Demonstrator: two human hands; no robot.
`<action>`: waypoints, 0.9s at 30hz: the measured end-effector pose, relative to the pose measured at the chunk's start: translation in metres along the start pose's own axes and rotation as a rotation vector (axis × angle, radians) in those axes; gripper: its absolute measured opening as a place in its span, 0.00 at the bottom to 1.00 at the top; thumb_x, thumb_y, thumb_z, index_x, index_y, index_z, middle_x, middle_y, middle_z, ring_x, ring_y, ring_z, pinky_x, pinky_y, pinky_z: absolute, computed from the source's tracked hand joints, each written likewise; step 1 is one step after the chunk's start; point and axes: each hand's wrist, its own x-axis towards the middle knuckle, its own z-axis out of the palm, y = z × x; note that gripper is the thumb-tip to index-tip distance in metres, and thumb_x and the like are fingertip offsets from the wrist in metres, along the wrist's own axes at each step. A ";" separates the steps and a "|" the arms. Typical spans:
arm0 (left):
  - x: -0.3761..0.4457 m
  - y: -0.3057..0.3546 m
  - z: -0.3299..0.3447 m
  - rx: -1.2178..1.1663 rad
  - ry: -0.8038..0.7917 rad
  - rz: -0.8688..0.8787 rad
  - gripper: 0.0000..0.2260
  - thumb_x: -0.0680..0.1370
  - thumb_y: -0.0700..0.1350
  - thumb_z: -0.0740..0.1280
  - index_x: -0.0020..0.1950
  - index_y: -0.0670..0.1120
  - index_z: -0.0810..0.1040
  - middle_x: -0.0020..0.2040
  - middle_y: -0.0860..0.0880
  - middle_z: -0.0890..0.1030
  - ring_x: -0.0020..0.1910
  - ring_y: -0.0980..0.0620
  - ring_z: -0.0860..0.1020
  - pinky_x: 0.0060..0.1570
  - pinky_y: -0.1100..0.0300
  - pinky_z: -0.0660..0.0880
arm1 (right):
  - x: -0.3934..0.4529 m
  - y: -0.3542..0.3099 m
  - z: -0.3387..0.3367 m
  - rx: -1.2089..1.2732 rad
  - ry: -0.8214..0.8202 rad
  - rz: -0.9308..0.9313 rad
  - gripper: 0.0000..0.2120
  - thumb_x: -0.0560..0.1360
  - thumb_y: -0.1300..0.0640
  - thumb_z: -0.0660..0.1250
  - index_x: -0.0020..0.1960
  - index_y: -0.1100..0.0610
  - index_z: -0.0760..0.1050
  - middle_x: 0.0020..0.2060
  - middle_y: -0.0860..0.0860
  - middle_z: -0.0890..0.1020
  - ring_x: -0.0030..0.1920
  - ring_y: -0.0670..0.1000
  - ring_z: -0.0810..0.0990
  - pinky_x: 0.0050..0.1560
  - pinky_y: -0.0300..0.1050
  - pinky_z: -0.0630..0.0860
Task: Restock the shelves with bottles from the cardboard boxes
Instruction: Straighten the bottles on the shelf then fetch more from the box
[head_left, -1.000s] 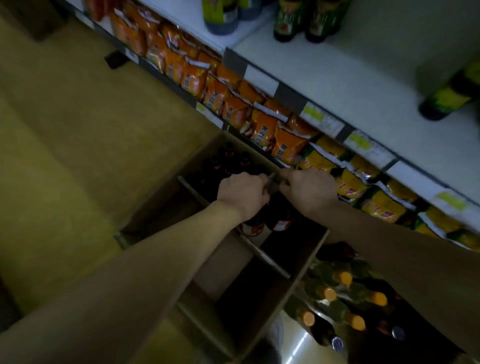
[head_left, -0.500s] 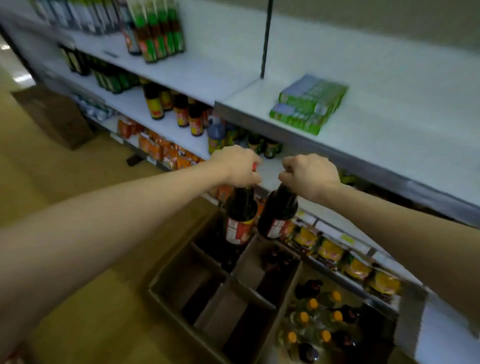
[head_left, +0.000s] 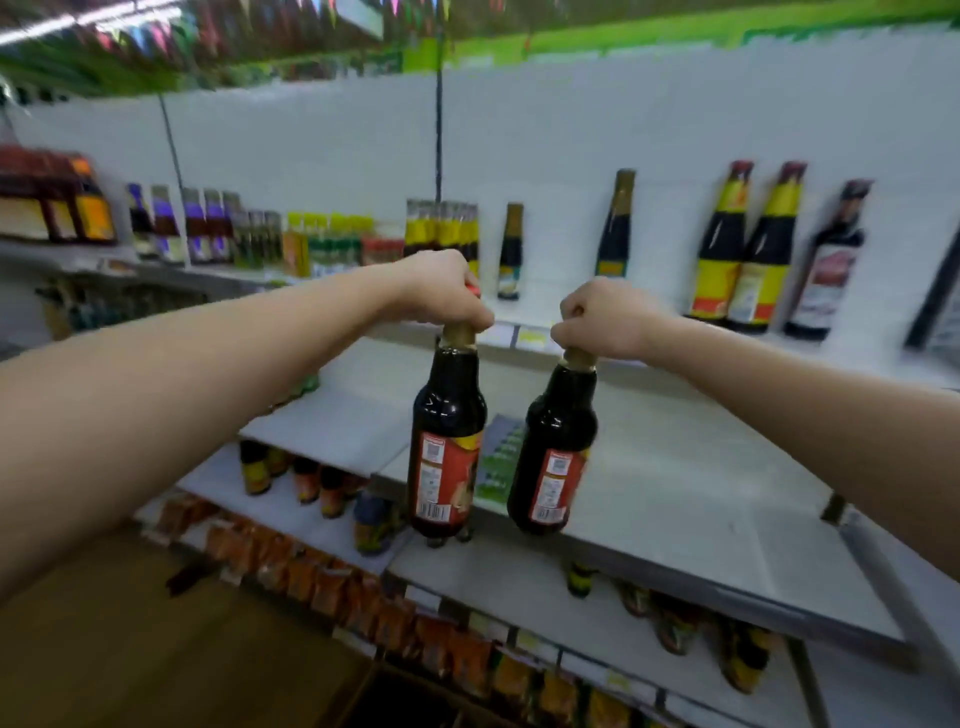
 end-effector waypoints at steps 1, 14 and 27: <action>0.003 0.012 -0.015 -0.008 0.023 0.020 0.14 0.71 0.45 0.68 0.29 0.47 0.67 0.28 0.48 0.65 0.28 0.49 0.63 0.27 0.61 0.58 | 0.000 0.001 -0.019 0.007 0.032 0.017 0.16 0.73 0.57 0.64 0.29 0.56 0.64 0.29 0.52 0.67 0.34 0.53 0.66 0.30 0.43 0.59; 0.013 0.183 -0.077 -0.211 0.179 0.294 0.16 0.72 0.45 0.69 0.28 0.45 0.65 0.26 0.47 0.63 0.25 0.50 0.60 0.26 0.63 0.54 | -0.083 0.071 -0.179 -0.116 0.328 0.236 0.13 0.72 0.56 0.65 0.30 0.57 0.69 0.27 0.51 0.69 0.33 0.53 0.67 0.28 0.41 0.60; -0.037 0.458 0.002 -0.336 0.078 0.639 0.15 0.71 0.45 0.68 0.28 0.44 0.66 0.26 0.47 0.65 0.26 0.49 0.63 0.26 0.62 0.58 | -0.294 0.221 -0.303 -0.389 0.394 0.602 0.14 0.72 0.51 0.67 0.31 0.56 0.72 0.29 0.50 0.71 0.31 0.50 0.68 0.29 0.41 0.62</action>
